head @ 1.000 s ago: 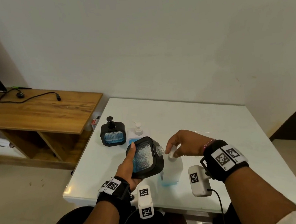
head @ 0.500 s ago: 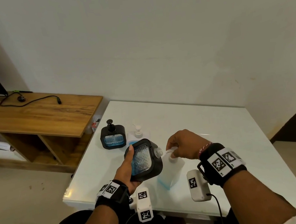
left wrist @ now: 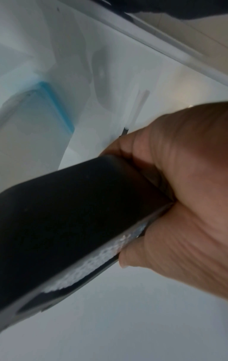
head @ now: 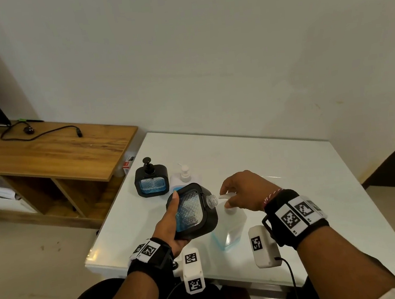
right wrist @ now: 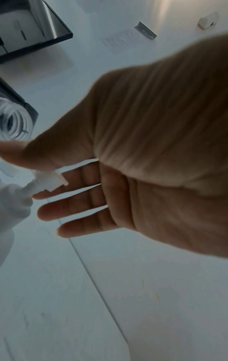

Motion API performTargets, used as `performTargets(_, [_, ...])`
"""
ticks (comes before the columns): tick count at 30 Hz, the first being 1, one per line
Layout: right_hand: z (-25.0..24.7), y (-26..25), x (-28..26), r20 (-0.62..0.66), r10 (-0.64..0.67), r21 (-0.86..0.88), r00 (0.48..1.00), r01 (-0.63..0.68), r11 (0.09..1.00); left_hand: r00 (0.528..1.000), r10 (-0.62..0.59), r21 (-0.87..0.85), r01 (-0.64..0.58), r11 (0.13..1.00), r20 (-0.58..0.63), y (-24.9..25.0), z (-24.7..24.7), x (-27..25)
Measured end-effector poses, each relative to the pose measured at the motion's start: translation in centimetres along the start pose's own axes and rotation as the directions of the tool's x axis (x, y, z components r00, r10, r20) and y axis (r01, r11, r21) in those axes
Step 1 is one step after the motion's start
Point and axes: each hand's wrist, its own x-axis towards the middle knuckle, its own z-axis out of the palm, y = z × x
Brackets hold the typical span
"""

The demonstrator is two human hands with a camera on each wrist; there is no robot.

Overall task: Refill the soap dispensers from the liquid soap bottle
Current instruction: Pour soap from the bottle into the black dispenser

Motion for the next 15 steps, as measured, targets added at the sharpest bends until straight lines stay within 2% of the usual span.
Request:
performTargets(4, [-0.3,0.1,-0.2,0.001,0.015,0.054,1.0,-0.015,0.998,1.0,0.014,0.009,-0.014,1.0,-0.008,0.0,0.0,0.1])
performTargets(6, [-0.6,0.0,-0.1,-0.124,0.003,0.104,0.992,0.01,0.995,1.0,0.016,0.013,-0.016,1.0,-0.001,0.0,-0.1,0.2])
performTargets(8, [-0.7,-0.4,0.2,-0.337,0.049,0.356,0.94,0.079,0.931,1.0,0.013,0.018,-0.013,1.0,-0.001,0.0,-0.1,0.2])
performTargets(9, [-0.7,-0.9,0.3,-0.41,0.124,0.556,0.904,0.14,0.819,1.0,0.011,0.021,-0.011,1.0,-0.006,-0.1,-0.1,0.3])
performTargets(10, [-0.6,-1.4,0.6,-0.427,0.205,0.729,0.881,0.201,0.654,1.0,0.009,0.023,-0.009,1.0,-0.012,-0.2,-0.1,0.3])
performTargets(12, [-0.1,-2.3,1.2,-0.375,0.303,0.901,0.876,0.269,0.339,1.0,0.002,0.03,-0.002,1.0,-0.009,-0.3,-0.1,0.3])
performTargets(13, [0.2,-2.5,1.6,-0.346,0.326,0.93,0.88,0.274,0.246,1.0,-0.002,0.034,0.002,0.999,-0.008,-0.3,0.0,0.3])
performTargets(15, [0.9,-2.8,2.4,-0.309,0.359,0.95,0.881,0.269,0.157,1.0,-0.007,0.039,0.007,0.999,-0.008,-0.3,-0.1,0.5])
